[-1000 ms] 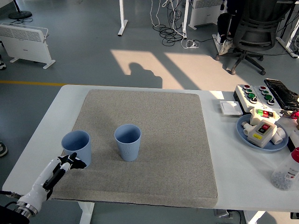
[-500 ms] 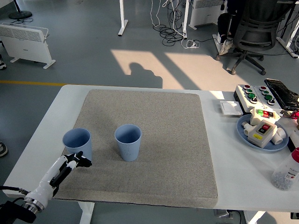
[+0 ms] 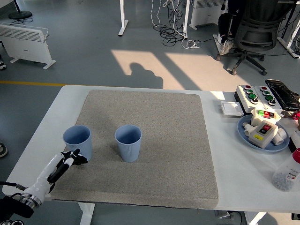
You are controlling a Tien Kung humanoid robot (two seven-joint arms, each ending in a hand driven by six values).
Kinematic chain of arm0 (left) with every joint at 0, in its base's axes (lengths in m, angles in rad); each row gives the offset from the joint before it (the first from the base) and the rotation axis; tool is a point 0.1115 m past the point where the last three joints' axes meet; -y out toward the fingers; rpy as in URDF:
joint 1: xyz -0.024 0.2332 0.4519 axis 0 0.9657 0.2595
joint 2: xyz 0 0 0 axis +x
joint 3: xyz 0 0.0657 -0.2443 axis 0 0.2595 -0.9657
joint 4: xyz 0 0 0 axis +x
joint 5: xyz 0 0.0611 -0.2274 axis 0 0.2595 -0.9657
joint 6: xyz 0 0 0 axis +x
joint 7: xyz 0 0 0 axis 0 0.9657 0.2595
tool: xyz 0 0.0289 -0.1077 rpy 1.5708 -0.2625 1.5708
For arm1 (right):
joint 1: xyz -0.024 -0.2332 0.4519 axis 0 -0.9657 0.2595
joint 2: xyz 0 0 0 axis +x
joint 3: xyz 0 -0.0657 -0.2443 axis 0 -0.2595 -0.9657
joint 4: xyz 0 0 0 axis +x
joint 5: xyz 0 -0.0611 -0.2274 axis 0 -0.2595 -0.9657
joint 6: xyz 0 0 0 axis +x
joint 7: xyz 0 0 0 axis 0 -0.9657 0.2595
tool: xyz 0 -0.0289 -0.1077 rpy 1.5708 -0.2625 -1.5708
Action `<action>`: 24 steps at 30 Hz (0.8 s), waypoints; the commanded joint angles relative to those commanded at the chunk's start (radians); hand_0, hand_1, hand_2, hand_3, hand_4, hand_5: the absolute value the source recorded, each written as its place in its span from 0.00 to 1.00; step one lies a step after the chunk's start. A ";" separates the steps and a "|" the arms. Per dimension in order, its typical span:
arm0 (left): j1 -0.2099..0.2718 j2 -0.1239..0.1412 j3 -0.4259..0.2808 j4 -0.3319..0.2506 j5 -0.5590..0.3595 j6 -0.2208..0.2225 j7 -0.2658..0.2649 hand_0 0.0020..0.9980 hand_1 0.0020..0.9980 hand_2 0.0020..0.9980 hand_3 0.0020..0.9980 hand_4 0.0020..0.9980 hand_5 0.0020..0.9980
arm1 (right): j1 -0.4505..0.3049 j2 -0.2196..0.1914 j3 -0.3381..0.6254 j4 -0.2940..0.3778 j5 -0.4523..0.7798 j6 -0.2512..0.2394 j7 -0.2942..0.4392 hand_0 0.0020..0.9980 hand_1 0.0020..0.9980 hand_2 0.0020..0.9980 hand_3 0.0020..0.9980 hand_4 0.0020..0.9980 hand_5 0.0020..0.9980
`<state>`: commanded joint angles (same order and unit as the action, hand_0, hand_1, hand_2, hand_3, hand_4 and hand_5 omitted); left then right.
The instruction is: Push cup pick cup insert cup
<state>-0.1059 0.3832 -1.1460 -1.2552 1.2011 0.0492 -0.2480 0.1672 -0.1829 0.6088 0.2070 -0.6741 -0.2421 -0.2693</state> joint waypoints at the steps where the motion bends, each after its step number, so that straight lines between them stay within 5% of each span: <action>1: -0.006 0.002 0.001 0.002 -0.002 0.001 -0.002 0.75 0.62 0.55 0.49 0.66 1.00 | 0.001 0.000 -0.001 0.000 0.002 0.000 0.001 0.71 0.63 0.65 0.59 0.12 0.41; 13: -0.052 0.008 0.032 0.019 -0.043 0.002 -0.012 0.76 0.62 0.55 0.49 0.66 1.00 | 0.005 0.000 0.003 0.000 -0.004 0.001 -0.001 0.71 0.63 0.65 0.59 0.12 0.41; 24: -0.152 0.026 0.106 0.111 -0.120 0.008 -0.035 0.75 0.62 0.54 0.48 0.66 1.00 | 0.009 0.000 0.010 0.000 -0.017 0.002 -0.004 0.71 0.64 0.65 0.59 0.12 0.41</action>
<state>-0.2576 0.4096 -1.0397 -1.1444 1.0812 0.0572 -0.2833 0.1766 -0.1830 0.6187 0.2073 -0.6909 -0.2406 -0.2730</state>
